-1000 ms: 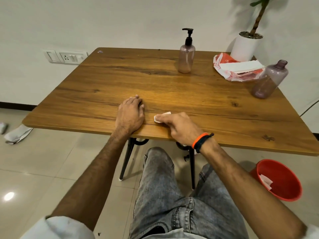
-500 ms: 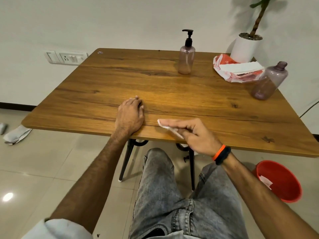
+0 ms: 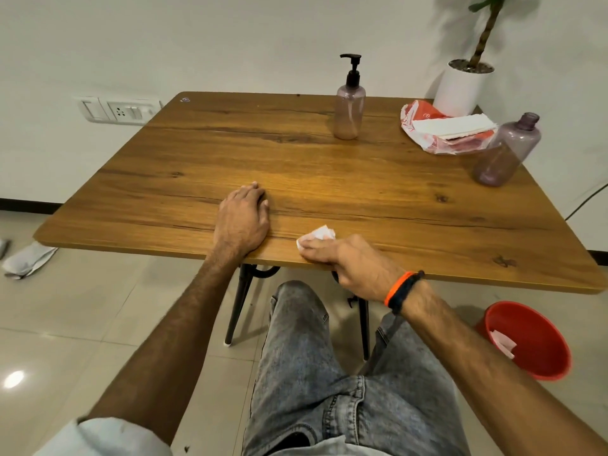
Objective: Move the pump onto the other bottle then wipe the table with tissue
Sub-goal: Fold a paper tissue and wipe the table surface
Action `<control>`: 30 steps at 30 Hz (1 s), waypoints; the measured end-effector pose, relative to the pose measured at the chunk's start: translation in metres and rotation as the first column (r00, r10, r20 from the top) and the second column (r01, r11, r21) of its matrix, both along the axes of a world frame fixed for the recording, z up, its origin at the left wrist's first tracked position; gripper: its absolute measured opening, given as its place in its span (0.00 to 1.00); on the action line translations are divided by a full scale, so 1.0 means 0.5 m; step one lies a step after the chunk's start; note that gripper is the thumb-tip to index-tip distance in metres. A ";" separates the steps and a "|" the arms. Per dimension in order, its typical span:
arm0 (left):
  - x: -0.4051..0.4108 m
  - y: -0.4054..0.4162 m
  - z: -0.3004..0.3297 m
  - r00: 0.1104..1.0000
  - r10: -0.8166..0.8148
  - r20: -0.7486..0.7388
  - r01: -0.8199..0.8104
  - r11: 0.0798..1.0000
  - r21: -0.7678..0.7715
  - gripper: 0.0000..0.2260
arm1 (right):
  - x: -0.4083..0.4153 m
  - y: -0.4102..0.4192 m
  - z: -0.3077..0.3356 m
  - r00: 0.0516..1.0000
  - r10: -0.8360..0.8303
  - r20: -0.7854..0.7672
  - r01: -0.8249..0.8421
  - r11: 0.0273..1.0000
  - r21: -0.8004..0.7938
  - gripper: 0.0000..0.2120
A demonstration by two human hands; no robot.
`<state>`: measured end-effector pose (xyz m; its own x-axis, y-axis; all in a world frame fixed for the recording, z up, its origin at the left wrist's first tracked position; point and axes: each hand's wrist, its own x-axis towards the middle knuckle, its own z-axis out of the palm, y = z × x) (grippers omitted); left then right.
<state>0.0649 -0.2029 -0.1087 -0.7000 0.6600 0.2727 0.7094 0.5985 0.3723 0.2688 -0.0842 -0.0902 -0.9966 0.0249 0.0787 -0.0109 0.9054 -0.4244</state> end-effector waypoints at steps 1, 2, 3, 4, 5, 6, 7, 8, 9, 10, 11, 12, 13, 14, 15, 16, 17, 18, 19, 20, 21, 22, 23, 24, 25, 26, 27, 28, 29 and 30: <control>-0.001 0.000 0.000 1.000 0.001 0.000 -0.001 1.000 0.001 0.19 | 0.020 -0.014 0.007 0.999 0.035 -0.004 -0.035 0.999 -0.008 0.31; -0.001 -0.001 0.000 1.000 0.002 0.001 -0.002 1.000 0.000 0.19 | 0.039 -0.024 0.012 0.998 0.066 -0.016 -0.067 0.997 -0.045 0.29; -0.001 -0.001 0.001 1.000 0.002 0.003 -0.002 1.000 -0.003 0.19 | 0.053 -0.027 0.018 0.997 0.079 -0.027 -0.082 0.989 -0.121 0.27; -0.002 -0.001 0.001 1.000 -0.001 0.004 0.001 1.000 -0.006 0.19 | 0.063 -0.023 0.024 0.998 0.063 -0.029 -0.068 0.972 -0.227 0.27; -0.002 -0.001 0.001 1.000 -0.004 0.005 0.004 1.000 -0.008 0.19 | 0.067 -0.014 0.032 0.999 0.024 -0.024 -0.031 0.938 -0.344 0.26; -0.002 -0.001 0.001 1.000 -0.005 0.006 0.005 1.000 -0.008 0.19 | 0.066 0.001 0.037 0.999 -0.037 -0.034 0.018 0.896 -0.444 0.25; -0.002 -0.001 0.001 1.000 -0.006 0.006 0.006 1.000 -0.009 0.19 | 0.060 0.019 0.043 0.992 -0.114 -0.058 0.069 0.860 -0.506 0.25; -0.002 -0.002 0.001 1.000 -0.007 0.006 0.007 1.000 -0.009 0.19 | 0.050 0.036 0.048 0.976 -0.197 -0.091 0.124 0.849 -0.513 0.24; -0.002 -0.002 0.001 1.000 -0.009 0.007 0.009 1.000 -0.009 0.19 | 0.038 0.053 0.050 0.954 -0.270 -0.129 0.181 0.863 -0.471 0.24; -0.001 -0.003 0.002 1.000 -0.010 0.007 0.011 1.000 -0.010 0.19 | 0.024 0.067 0.051 0.935 -0.317 -0.161 0.234 0.890 -0.392 0.24; 0.000 -0.003 0.003 1.000 -0.012 0.004 0.012 1.000 -0.010 0.19 | 0.010 0.079 0.050 0.926 -0.334 -0.175 0.273 0.913 -0.302 0.24; 0.000 -0.004 0.003 1.000 -0.013 0.004 0.013 1.000 -0.010 0.19 | -0.002 0.087 0.046 0.932 -0.325 -0.160 0.286 0.931 -0.226 0.24; 0.001 -0.004 0.003 1.000 -0.013 0.006 0.013 1.000 -0.010 0.19 | -0.012 0.090 0.040 0.946 -0.303 -0.120 0.281 0.945 -0.167 0.24; 0.000 -0.004 0.003 1.000 -0.014 0.009 0.014 1.000 -0.010 0.19 | -0.019 0.091 0.031 0.960 -0.273 -0.070 0.264 0.958 -0.113 0.24; 0.000 -0.004 0.003 1.000 -0.013 0.008 0.013 1.000 -0.011 0.19 | -0.022 0.089 0.021 0.970 -0.242 -0.032 0.239 0.969 -0.069 0.25; 0.001 -0.003 0.003 1.000 -0.012 0.006 0.012 1.000 -0.013 0.19 | -0.020 0.085 0.014 0.975 -0.220 -0.016 0.219 0.975 -0.040 0.26; 0.001 -0.003 0.003 1.000 -0.009 0.003 0.009 1.000 -0.015 0.19 | -0.014 0.080 0.008 0.979 -0.204 -0.013 0.203 0.979 -0.022 0.27; 0.001 -0.002 0.003 1.000 -0.006 0.002 0.006 1.000 -0.016 0.19 | -0.003 0.072 0.005 0.983 -0.184 -0.020 0.184 0.983 -0.017 0.27; 0.002 -0.002 0.003 1.000 -0.007 0.002 0.007 1.000 -0.017 0.19 | 0.011 0.060 0.003 0.987 -0.158 -0.027 0.157 0.987 -0.020 0.28; 0.001 -0.002 0.003 1.000 -0.007 0.004 0.007 1.000 -0.016 0.19 | 0.027 0.044 0.001 0.992 -0.121 -0.036 0.121 0.992 -0.024 0.28; 0.001 -0.001 0.002 1.000 -0.008 0.006 0.008 1.000 -0.014 0.19 | 0.045 0.027 0.000 0.996 -0.079 -0.043 0.078 0.997 -0.024 0.29; 0.000 -0.001 0.002 1.000 -0.008 0.007 0.008 1.000 -0.011 0.19 | 0.064 0.010 -0.001 0.998 -0.035 -0.047 0.034 0.999 -0.026 0.29; -0.001 -0.002 0.001 1.000 -0.008 0.005 0.008 1.000 -0.009 0.19 | 0.080 -0.004 0.001 0.999 0.006 -0.054 -0.008 0.999 -0.047 0.30; -0.001 -0.002 0.001 1.000 -0.009 0.005 0.009 1.000 -0.009 0.19 | 0.093 -0.012 0.004 0.998 0.030 -0.060 -0.036 0.994 -0.099 0.29; -0.001 -0.003 0.001 1.000 -0.010 0.005 0.010 1.000 -0.011 0.19 | 0.102 -0.013 0.011 0.998 0.026 -0.061 -0.037 0.982 -0.188 0.29; -0.001 -0.002 0.001 1.000 -0.011 0.005 0.011 1.000 -0.013 0.19 | 0.105 -0.008 0.020 0.997 -0.007 -0.072 -0.015 0.954 -0.300 0.28; 0.000 -0.002 0.002 1.000 -0.010 0.005 0.010 1.000 -0.013 0.19 | 0.102 0.003 0.028 0.992 -0.064 -0.105 0.016 0.914 -0.405 0.26; -0.001 -0.002 0.002 1.000 -0.009 0.004 0.009 1.000 -0.013 0.19 | 0.095 0.018 0.036 0.980 -0.137 -0.144 0.052 0.875 -0.482 0.25; -0.001 -0.001 0.003 1.000 -0.008 0.002 0.008 1.000 -0.011 0.19 | 0.084 0.036 0.041 0.961 -0.215 -0.174 0.100 0.856 -0.508 0.24; -0.001 -0.002 0.003 1.000 -0.007 0.001 0.007 1.000 -0.011 0.19 | 0.068 0.057 0.045 0.940 -0.280 -0.193 0.157 0.861 -0.484 0.24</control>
